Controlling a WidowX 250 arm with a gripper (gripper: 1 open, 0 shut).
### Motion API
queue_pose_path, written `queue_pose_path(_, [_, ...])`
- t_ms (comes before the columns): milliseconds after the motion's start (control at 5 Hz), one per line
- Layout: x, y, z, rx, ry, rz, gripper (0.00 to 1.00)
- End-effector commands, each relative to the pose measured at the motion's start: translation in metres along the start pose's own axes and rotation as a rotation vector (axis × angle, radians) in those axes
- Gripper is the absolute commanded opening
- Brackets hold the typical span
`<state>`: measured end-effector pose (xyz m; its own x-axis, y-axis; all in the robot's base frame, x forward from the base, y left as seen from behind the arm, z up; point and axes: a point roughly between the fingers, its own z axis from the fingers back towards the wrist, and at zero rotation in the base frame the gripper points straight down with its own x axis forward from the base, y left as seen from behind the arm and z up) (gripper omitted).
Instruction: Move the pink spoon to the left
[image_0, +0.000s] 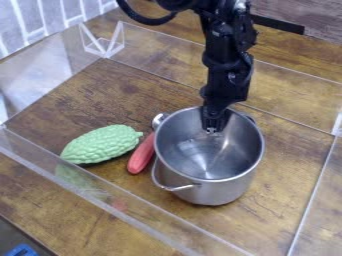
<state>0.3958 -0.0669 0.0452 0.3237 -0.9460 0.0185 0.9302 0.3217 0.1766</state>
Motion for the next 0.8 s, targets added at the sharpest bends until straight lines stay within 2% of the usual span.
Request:
queue_pose_path(0, [-0.004, 0.013, 0.005, 0.072, -0.035, -0.003, 0.0])
queue_pose_path(600, [-0.002, 0.016, -0.007, 0.091, -0.056, -0.023, 0.0])
